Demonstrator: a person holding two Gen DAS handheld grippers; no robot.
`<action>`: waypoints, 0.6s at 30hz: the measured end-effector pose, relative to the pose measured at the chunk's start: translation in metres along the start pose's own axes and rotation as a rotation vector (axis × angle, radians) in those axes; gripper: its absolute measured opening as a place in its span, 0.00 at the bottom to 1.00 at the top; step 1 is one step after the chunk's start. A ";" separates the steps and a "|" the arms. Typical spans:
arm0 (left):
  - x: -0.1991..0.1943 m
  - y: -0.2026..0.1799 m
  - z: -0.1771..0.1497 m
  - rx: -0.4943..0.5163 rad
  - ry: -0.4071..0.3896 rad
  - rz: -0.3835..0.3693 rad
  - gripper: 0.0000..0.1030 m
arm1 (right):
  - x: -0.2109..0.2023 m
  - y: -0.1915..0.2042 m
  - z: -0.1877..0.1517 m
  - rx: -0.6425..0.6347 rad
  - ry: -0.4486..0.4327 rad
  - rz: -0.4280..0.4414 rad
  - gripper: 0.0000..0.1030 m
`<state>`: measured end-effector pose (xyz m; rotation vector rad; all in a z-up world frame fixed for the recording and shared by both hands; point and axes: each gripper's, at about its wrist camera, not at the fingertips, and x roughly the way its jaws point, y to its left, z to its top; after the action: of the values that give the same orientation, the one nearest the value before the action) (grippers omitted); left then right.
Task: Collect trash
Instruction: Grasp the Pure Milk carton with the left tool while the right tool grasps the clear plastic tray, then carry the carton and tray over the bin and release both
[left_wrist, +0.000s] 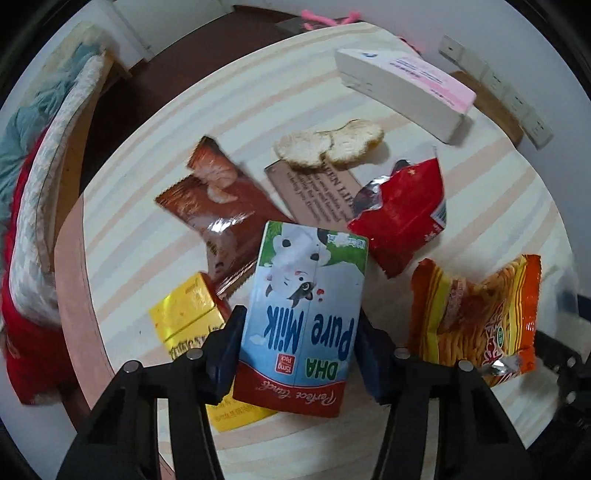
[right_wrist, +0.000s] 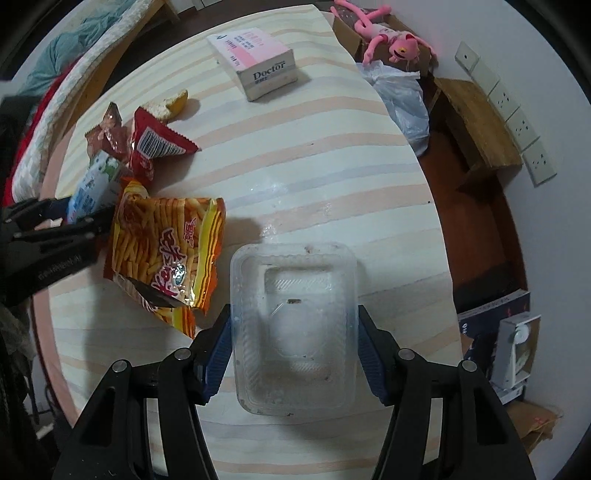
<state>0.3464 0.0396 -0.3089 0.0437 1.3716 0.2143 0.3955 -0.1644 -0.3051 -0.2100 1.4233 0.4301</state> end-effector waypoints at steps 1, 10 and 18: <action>-0.003 0.000 -0.004 -0.010 -0.008 0.004 0.48 | -0.001 0.003 -0.002 -0.008 -0.006 -0.013 0.61; -0.054 0.016 -0.062 -0.210 -0.154 0.013 0.47 | -0.017 0.005 -0.024 -0.006 -0.071 -0.042 0.59; -0.122 0.045 -0.139 -0.339 -0.284 0.016 0.47 | -0.077 0.039 -0.064 -0.063 -0.198 -0.017 0.59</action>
<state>0.1834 0.0487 -0.2114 -0.1921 1.0390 0.4351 0.3143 -0.1666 -0.2342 -0.2238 1.2145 0.4688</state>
